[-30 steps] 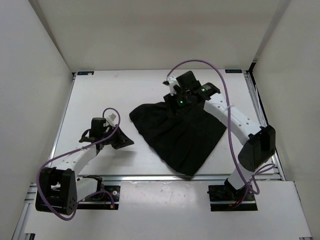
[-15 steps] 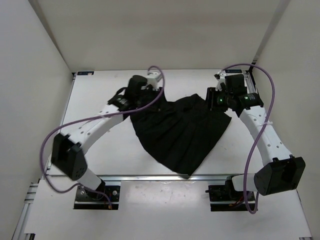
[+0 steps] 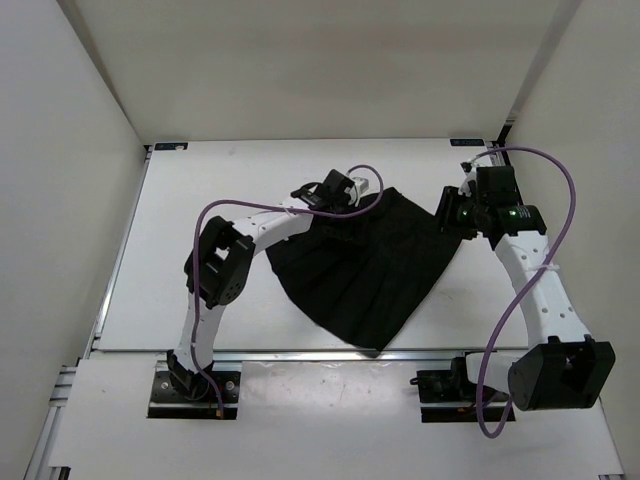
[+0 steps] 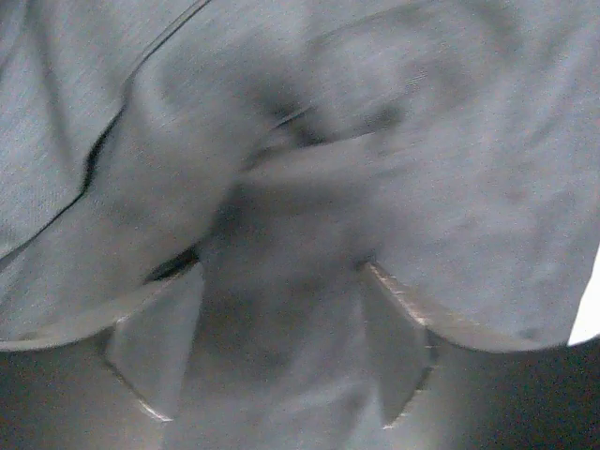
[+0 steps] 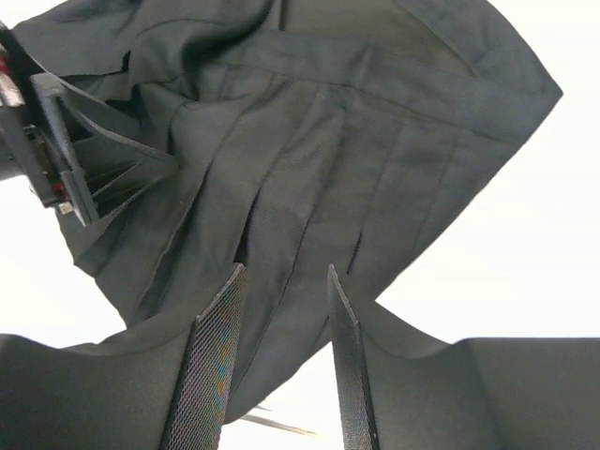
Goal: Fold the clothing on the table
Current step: Flatten the skirt out
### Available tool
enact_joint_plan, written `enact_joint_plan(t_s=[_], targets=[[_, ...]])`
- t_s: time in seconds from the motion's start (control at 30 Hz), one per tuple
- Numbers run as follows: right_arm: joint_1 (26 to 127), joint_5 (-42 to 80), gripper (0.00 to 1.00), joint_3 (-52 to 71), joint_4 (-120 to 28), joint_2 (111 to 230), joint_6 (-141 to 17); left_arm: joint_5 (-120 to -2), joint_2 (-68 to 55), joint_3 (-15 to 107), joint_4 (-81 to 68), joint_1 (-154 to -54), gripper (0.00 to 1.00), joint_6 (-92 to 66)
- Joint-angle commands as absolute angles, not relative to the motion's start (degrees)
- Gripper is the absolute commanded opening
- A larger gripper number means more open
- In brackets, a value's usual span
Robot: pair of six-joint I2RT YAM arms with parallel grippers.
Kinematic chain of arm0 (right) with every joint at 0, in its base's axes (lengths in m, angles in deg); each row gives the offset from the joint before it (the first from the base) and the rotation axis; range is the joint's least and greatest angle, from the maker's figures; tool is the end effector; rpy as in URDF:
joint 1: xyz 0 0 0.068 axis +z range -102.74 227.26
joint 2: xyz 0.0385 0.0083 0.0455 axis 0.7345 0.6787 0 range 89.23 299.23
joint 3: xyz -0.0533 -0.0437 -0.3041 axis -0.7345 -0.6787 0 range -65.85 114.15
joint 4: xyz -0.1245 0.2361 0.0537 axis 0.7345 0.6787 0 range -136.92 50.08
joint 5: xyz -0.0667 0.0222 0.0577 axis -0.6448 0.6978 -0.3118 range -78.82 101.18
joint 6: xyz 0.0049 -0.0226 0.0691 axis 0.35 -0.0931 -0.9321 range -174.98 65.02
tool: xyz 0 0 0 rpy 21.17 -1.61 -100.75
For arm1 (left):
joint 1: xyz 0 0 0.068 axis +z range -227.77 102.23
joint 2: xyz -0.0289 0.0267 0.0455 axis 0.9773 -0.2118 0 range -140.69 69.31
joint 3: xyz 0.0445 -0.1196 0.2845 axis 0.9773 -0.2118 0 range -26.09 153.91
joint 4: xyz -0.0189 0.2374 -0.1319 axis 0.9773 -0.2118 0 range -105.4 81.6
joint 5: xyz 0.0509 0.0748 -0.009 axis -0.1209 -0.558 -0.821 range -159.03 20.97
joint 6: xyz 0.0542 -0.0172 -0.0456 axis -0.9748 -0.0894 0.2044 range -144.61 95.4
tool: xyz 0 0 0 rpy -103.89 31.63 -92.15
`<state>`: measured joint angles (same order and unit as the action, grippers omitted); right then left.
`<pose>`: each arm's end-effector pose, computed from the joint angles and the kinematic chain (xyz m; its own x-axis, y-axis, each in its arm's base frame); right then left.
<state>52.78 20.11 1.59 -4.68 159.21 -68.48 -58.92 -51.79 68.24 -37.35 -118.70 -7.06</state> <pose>0.2677 0.0353 0.3535 -0.7294 0.1612 -0.6648 -0.0355 0.9616 0.2721 0.3771 -0.3412 0.2015 -0.8122 0.3114 -0.4933 0.4979 0.8107 -0.3081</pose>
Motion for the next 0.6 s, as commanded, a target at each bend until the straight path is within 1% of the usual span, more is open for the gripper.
enact_joint_plan(t_s=[0.0, 0.03, 0.1, 0.2, 0.23, 0.27, 0.3, 0.33, 0.37, 0.4, 0.47, 0.57], targets=[[52.09, 20.49, 0.46, 0.59, -4.91, 157.61, -69.31, -59.71, -51.09, 72.0, -36.61, -120.31, 0.88, -6.59], [52.09, 20.41, 0.46, 0.33, -4.82, 158.22, -69.91, -59.62, -51.36, 72.0, -36.35, -120.49, 0.99, -6.67], [52.62, 20.32, 0.45, 0.77, -4.56, 158.57, -69.57, -58.75, -52.33, 70.6, -35.56, -121.8, 0.98, -7.02], [52.1, 20.75, 0.44, 1.21, -4.46, 158.75, -69.4, -58.92, -53.73, 70.15, -35.56, -122.16, 0.89, -7.38], [51.92, 20.67, 0.44, 1.47, -4.38, 158.93, -69.65, -58.83, -54.26, 70.24, -35.65, -122.07, 0.83, -7.64], [51.92, 20.84, 0.43, 1.39, -4.29, 159.19, -69.48, -58.83, -54.88, 70.5, -36.17, -122.42, 0.72, -7.82], [51.92, 20.93, 0.43, 1.56, -4.38, 159.19, -69.48, -58.92, -55.06, 70.85, -36.61, -122.51, 0.65, -7.9], [52.09, 20.76, 0.41, 1.74, -4.12, 159.54, -69.57, -59.27, -55.67, 71.46, -36.88, -122.6, 0.44, -8.34], [52.09, 20.5, 0.41, 2.35, -4.03, 159.63, -69.48, -59.97, -55.59, 71.56, -37.4, -122.34, 0.03, -7.91], [52.18, 20.41, 0.4, 2.44, -3.94, 159.54, -69.48, -60.58, -55.85, 71.56, -37.67, -122.42, 0.0, -8.08], [52.45, 20.84, 0.4, 2.88, -3.94, 159.37, -69.92, -60.68, -55.85, 73.3, -39.5, -122.16, 0.0, -8.87], [52.98, 20.76, 0.38, 2.79, -4.9, 159.1, -70.53, -60.42, -51.12, 72.97, -42.05, -121.02, 0.0, -10.27]])
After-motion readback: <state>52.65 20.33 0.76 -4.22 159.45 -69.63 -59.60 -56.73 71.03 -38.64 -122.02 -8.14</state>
